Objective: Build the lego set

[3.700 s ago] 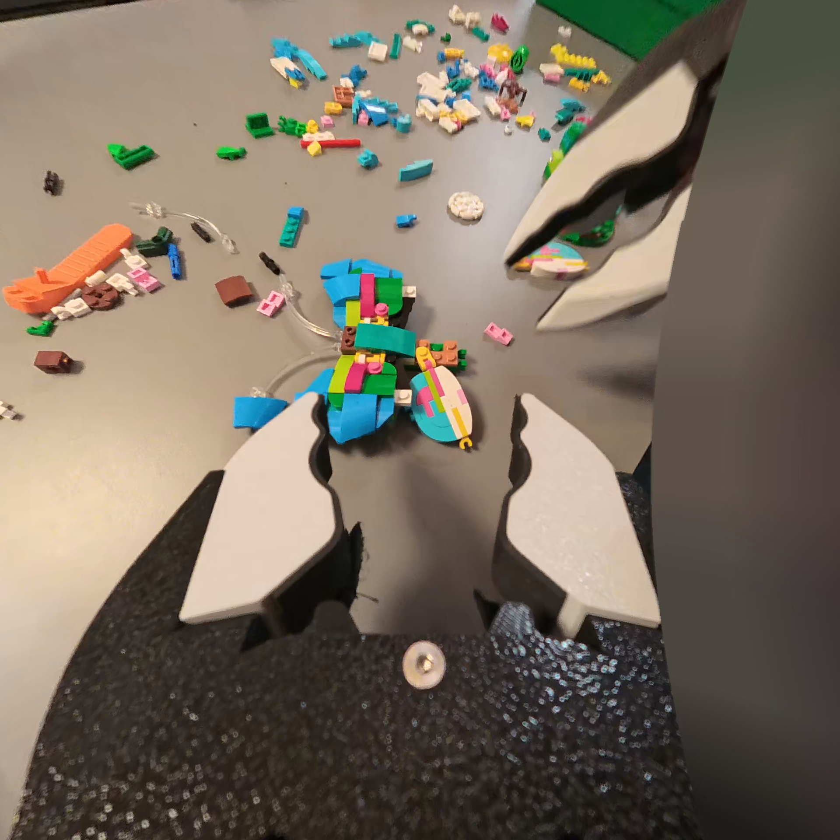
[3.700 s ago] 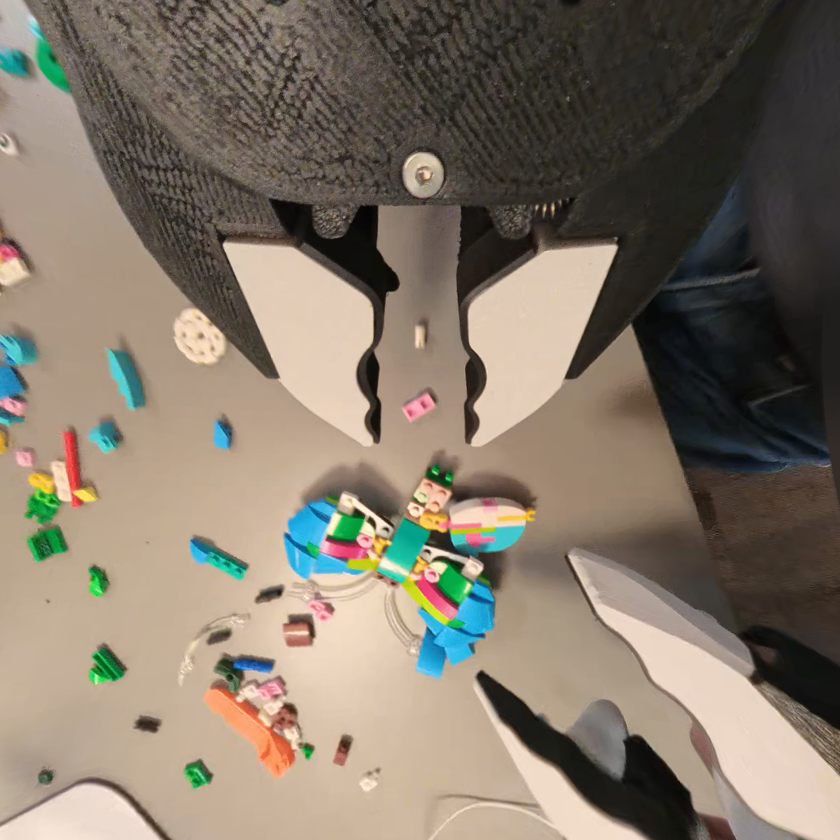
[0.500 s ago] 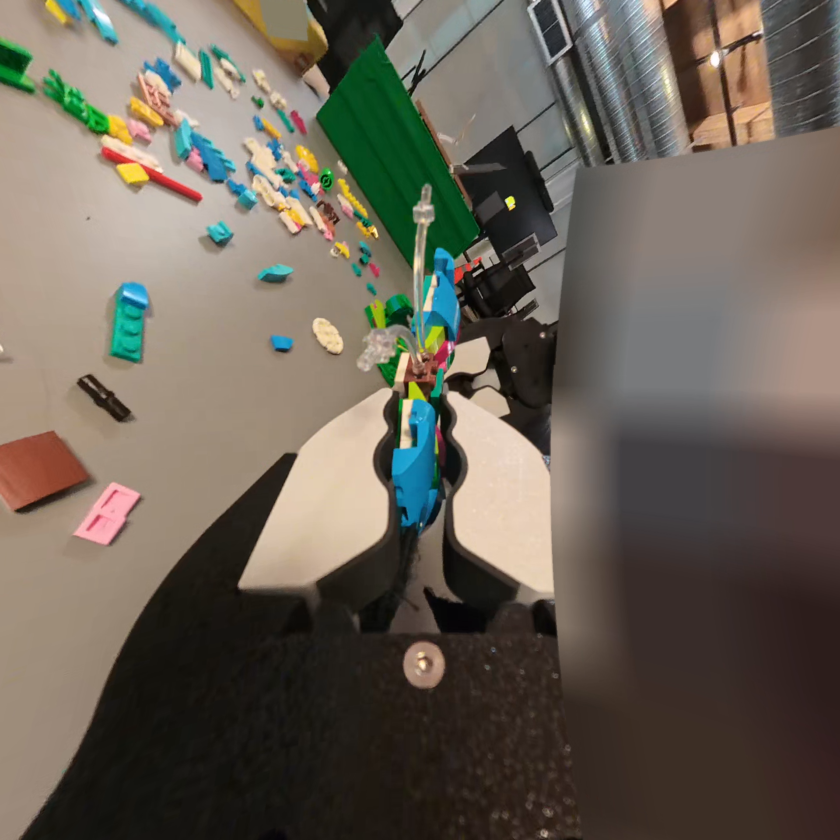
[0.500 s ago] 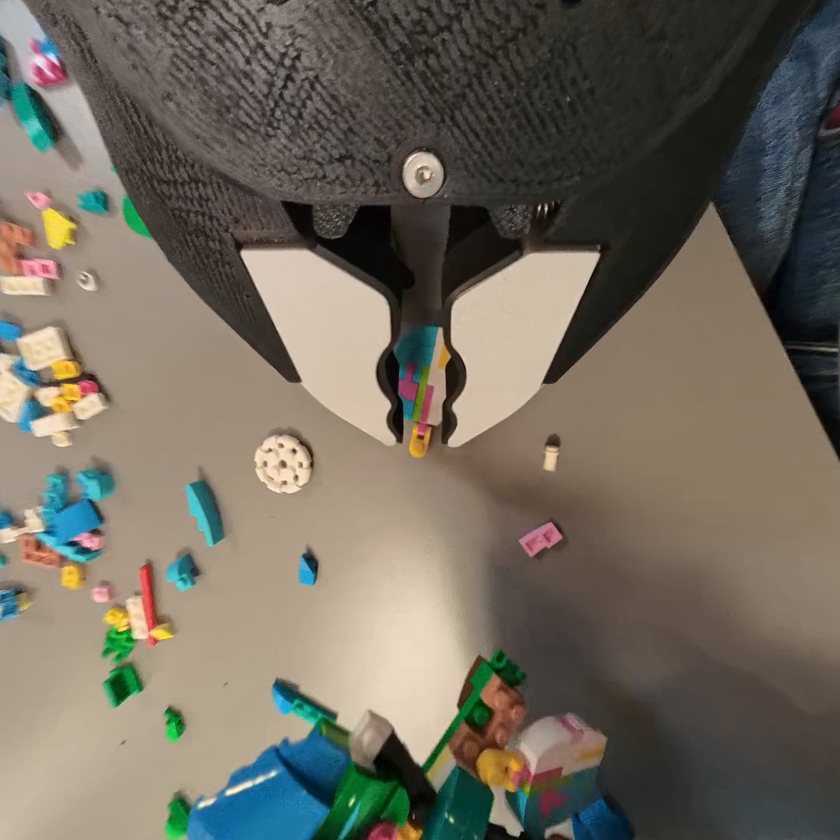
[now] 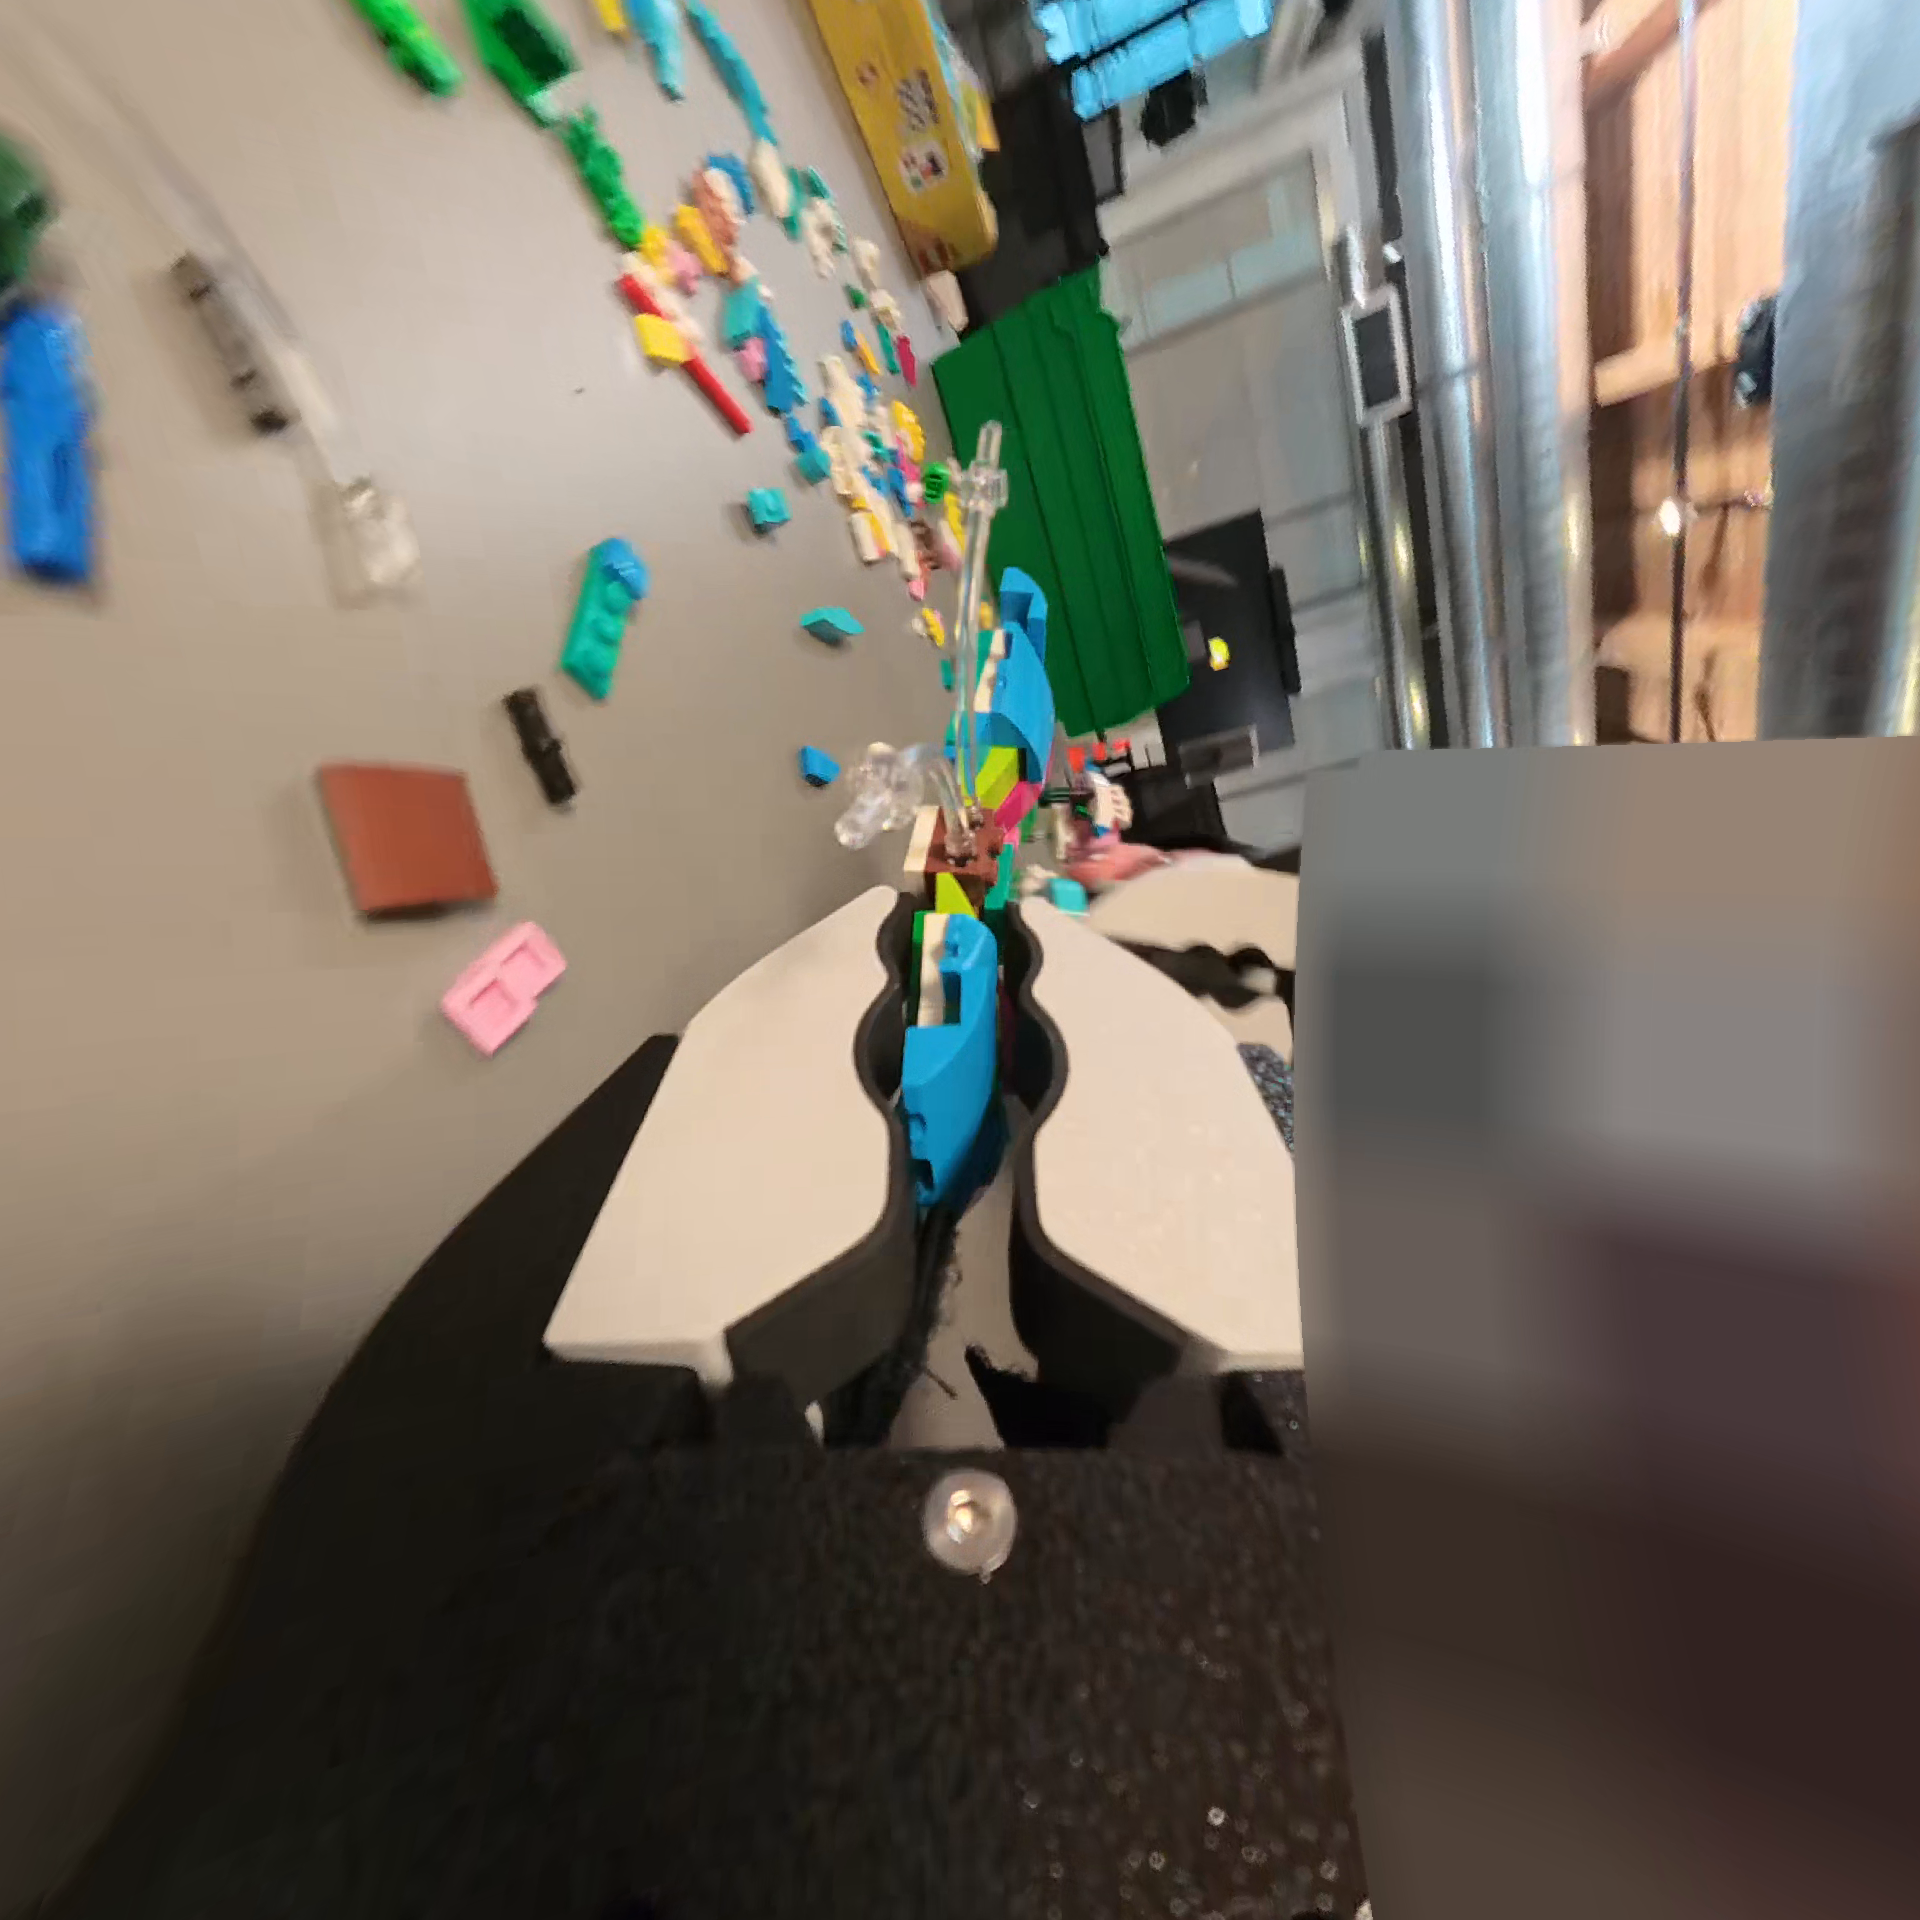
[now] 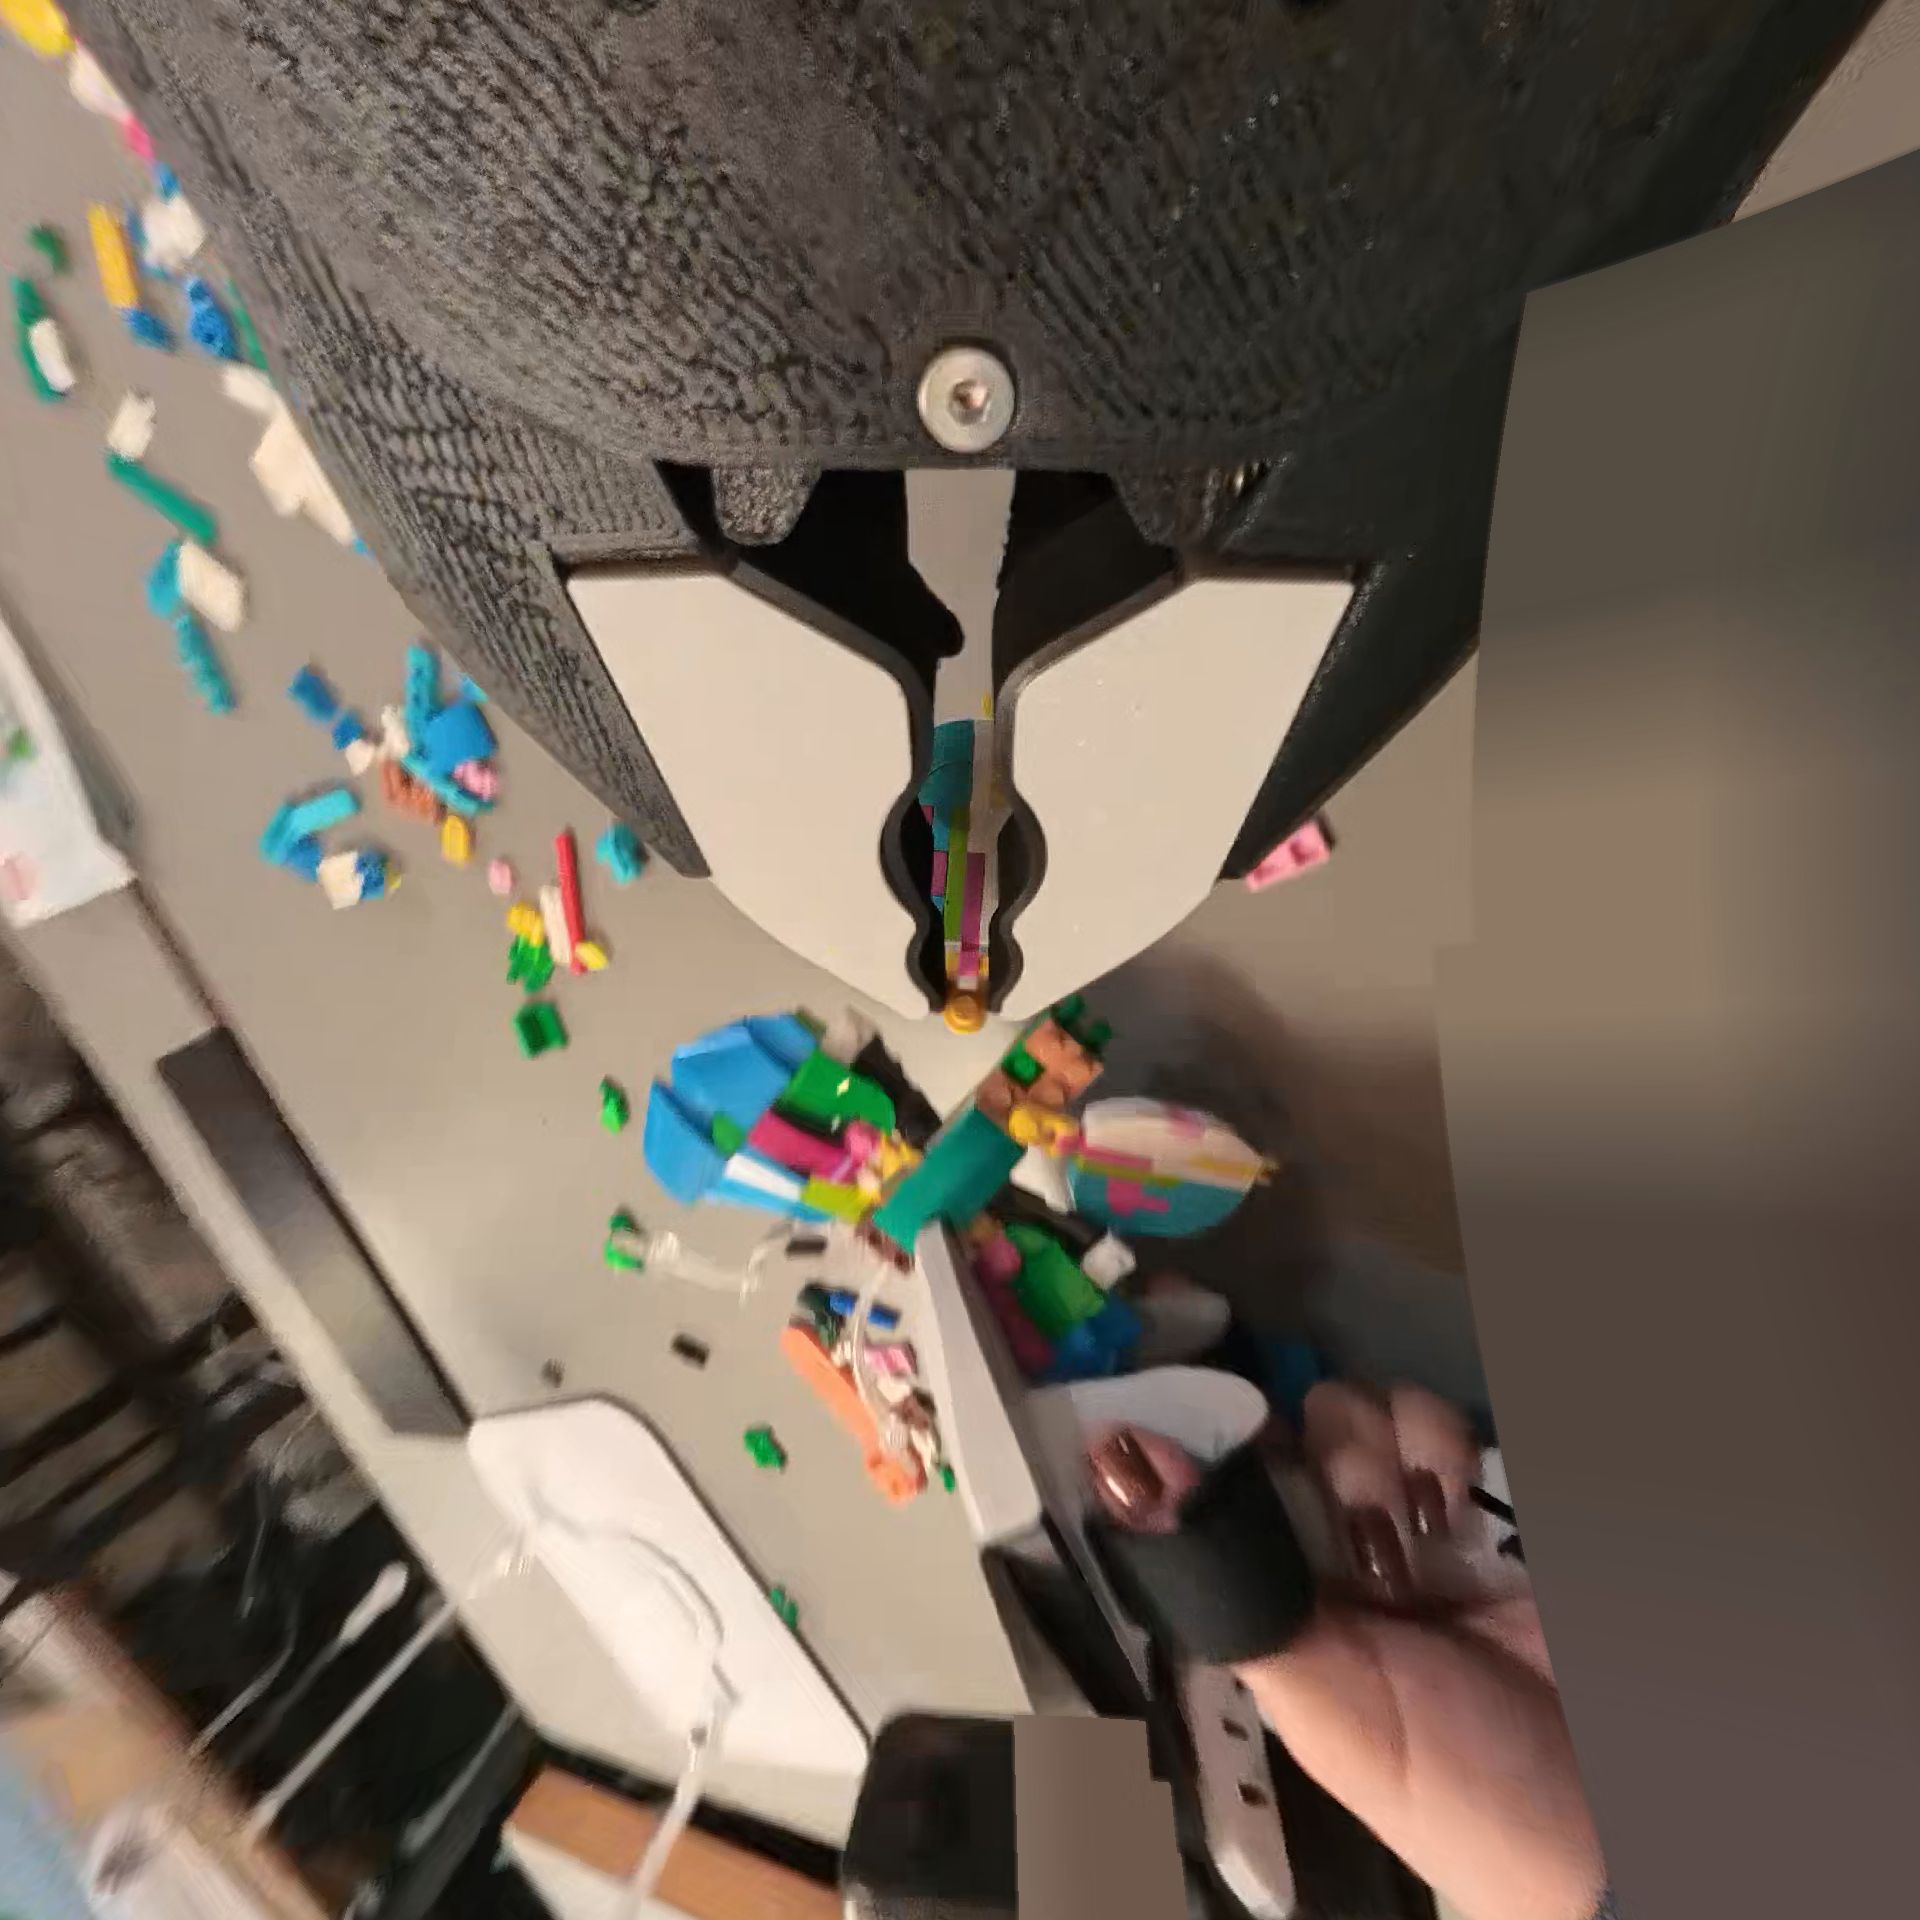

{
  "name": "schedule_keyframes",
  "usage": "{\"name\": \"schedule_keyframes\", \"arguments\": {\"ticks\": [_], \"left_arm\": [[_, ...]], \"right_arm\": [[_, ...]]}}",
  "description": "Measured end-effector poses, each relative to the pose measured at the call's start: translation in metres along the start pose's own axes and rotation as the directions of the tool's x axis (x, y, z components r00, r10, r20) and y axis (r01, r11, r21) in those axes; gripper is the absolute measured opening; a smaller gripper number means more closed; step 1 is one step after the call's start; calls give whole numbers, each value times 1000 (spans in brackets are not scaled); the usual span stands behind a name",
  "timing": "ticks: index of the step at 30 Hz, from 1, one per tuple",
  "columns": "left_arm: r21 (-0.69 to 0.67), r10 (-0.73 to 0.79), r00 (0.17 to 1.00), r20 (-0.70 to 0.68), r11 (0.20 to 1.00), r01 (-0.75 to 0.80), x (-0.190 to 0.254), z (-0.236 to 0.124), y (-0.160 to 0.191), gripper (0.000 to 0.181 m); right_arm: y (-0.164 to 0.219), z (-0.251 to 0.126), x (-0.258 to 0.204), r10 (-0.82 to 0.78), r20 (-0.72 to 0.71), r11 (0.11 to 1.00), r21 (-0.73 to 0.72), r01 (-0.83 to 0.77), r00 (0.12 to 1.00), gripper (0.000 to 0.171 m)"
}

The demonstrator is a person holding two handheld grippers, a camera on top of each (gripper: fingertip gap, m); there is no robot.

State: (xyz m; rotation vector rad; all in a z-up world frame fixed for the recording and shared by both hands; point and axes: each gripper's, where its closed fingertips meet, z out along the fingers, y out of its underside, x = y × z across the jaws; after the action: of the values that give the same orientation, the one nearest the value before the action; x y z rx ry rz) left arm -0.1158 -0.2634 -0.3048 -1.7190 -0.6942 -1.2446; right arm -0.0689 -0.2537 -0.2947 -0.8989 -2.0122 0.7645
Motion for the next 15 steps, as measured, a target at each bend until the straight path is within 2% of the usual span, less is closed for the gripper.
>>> {"name": "schedule_keyframes", "arguments": {"ticks": [4,15], "left_arm": [[21,-52,998,39,998,51,-9,-9,3,16],[-15,-45,994,100,999,47,-16,-12,13,16]], "right_arm": [[-3,21,-12,-139,15,989,-47,139,990,6],[1,45,-24,-152,88,981,-107,161,984,5]]}}
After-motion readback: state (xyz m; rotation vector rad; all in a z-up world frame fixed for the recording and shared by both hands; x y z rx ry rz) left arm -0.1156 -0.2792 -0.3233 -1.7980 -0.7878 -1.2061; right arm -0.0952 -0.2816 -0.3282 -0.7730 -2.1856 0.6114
